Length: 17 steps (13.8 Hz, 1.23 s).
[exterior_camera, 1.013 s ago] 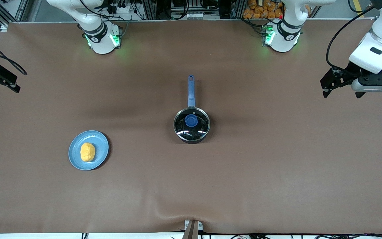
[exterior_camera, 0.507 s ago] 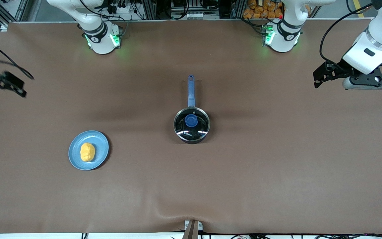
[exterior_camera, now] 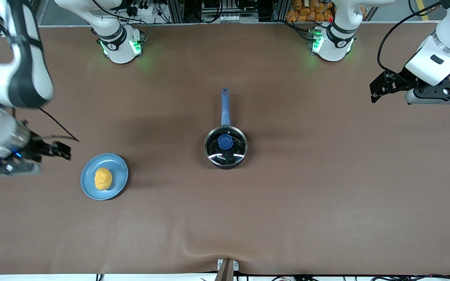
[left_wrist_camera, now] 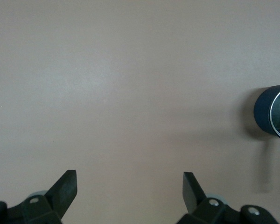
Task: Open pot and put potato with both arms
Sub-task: 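Reach the right gripper to the potato while the left gripper approaches the lid, then grasp the potato with the right gripper while the left gripper grasps the knob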
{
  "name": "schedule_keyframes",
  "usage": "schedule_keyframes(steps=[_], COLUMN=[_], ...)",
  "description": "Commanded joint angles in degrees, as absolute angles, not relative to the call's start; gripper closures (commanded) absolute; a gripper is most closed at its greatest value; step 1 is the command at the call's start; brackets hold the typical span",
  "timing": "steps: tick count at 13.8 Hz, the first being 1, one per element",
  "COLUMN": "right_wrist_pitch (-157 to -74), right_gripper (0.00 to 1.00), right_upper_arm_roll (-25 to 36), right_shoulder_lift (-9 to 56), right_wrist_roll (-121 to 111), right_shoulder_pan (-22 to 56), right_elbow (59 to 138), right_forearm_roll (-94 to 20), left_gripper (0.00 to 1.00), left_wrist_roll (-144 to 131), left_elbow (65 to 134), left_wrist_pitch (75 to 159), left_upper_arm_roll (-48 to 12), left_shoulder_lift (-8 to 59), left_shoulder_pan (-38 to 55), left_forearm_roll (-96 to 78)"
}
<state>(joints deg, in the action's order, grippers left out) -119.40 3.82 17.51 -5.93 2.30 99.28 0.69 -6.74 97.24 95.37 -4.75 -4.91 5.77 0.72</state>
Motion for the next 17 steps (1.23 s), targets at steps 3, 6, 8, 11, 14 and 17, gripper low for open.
schedule_keyframes(steps=[3,6,8,11,14,17], right_wrist_pitch=[-127.2,-133.0,-136.5,-139.7,-141.0,-140.8], right_gripper=[0.00,0.00,0.00,0.00,0.00,0.00], right_upper_arm_roll=[3.5,3.5,3.5,3.5,3.5,3.5], right_shoulder_lift=[25.3,30.7,33.8,36.9,38.4,38.5], right_wrist_roll=[-4.5,-4.5,-4.5,-4.5,-4.5,-4.5], right_shoulder_pan=[3.2,4.0,3.8,3.5,3.3,3.3], right_elbow=[98.1,98.1,98.1,98.2,98.3,99.8], right_forearm_roll=[-1.0,-3.3,-3.3,-3.7,-5.0,-7.6], left_gripper=[0.00,0.00,0.00,0.00,0.00,0.00], left_wrist_roll=[-6.8,-6.7,-7.8,-17.1,-27.2,-32.5], left_elbow=[96.9,96.9,96.8,91.9,83.0,78.5], left_wrist_pitch=[95.4,98.3,98.7,100.2,100.3,104.4], left_upper_arm_roll=[-5.2,-5.2,-5.1,-5.1,-5.2,-3.6], left_shoulder_lift=[-4.9,-3.0,-1.9,5.2,15.1,21.5], left_shoulder_pan=[6.8,11.1,15.3,21.0,25.3,30.7], left_forearm_roll=[-0.2,-0.9,-1.1,-1.1,-1.0,-0.8])
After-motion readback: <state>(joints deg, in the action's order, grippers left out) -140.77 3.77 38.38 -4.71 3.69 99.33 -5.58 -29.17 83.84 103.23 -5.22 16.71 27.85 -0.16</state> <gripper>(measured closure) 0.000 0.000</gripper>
